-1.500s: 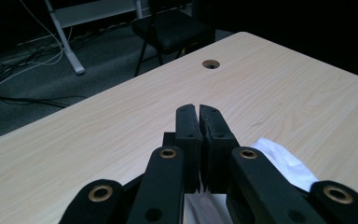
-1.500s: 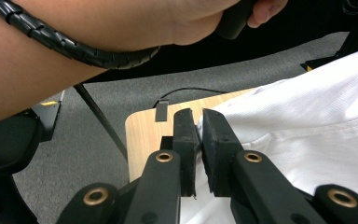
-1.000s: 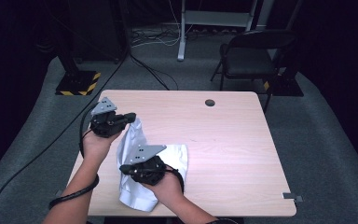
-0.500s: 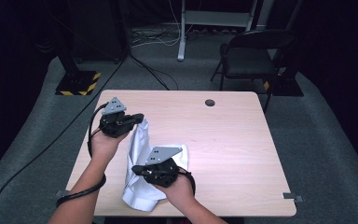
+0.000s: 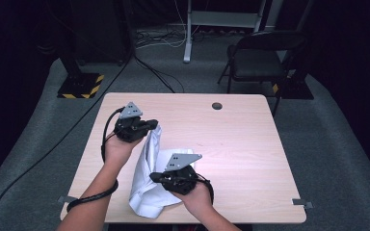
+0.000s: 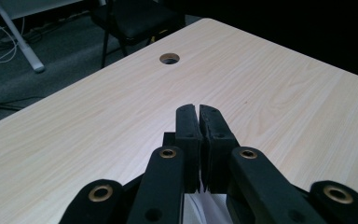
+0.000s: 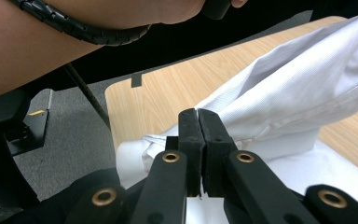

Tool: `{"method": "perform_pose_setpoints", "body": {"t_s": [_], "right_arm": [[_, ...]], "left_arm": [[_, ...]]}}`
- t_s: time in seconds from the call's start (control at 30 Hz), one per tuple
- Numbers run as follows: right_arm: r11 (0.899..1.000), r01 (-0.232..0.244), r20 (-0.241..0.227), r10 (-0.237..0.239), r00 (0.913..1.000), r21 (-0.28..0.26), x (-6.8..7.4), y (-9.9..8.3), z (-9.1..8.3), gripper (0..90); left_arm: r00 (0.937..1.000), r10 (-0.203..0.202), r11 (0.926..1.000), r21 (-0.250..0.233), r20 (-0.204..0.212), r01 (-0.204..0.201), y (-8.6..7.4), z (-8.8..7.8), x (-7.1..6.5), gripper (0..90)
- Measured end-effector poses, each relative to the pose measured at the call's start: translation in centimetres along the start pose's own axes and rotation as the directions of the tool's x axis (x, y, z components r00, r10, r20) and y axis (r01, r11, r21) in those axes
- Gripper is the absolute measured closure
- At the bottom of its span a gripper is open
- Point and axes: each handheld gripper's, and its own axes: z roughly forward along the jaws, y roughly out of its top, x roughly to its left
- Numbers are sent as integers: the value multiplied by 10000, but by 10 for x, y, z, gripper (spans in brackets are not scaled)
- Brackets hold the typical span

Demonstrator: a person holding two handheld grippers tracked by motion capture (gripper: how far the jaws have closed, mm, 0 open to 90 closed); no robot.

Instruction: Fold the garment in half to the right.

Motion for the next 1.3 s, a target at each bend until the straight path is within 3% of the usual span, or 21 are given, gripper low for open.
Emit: {"method": "perform_pose_setpoints", "body": {"t_s": [0.77, 1.3], "right_arm": [[9977, -622, 457, 609, 9971, 285, -10, -35, -23, 886], [9913, -1195, 1084, 1131, 9876, 543, -20, -61, -34, 885]], "left_arm": [[9985, -2, 9977, 671, 555, -35, -2, 48, -22, 865], [9952, -48, 9900, 1406, 974, -90, -9, 99, -39, 863]]}}
